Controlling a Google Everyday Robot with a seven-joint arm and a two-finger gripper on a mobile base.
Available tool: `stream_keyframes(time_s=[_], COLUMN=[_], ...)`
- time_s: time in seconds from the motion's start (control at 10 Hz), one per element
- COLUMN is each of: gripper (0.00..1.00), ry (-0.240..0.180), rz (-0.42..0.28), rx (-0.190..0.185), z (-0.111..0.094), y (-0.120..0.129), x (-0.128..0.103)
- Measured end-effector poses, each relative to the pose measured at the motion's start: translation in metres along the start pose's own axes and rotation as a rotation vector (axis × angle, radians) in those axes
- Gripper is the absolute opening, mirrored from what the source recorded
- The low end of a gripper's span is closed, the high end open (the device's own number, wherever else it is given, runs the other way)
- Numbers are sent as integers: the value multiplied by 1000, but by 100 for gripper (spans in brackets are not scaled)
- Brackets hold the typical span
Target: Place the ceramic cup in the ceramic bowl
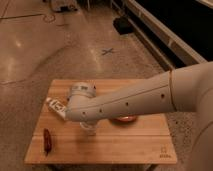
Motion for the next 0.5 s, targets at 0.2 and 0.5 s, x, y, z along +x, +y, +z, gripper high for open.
stream_keyframes(time_s=[0.2,0.5], gripper=[64,64], ry=[0,-21], rz=[1,-28], rx=[-38,-119], z=[3,14], y=[-8,-6], x=[-3,-12])
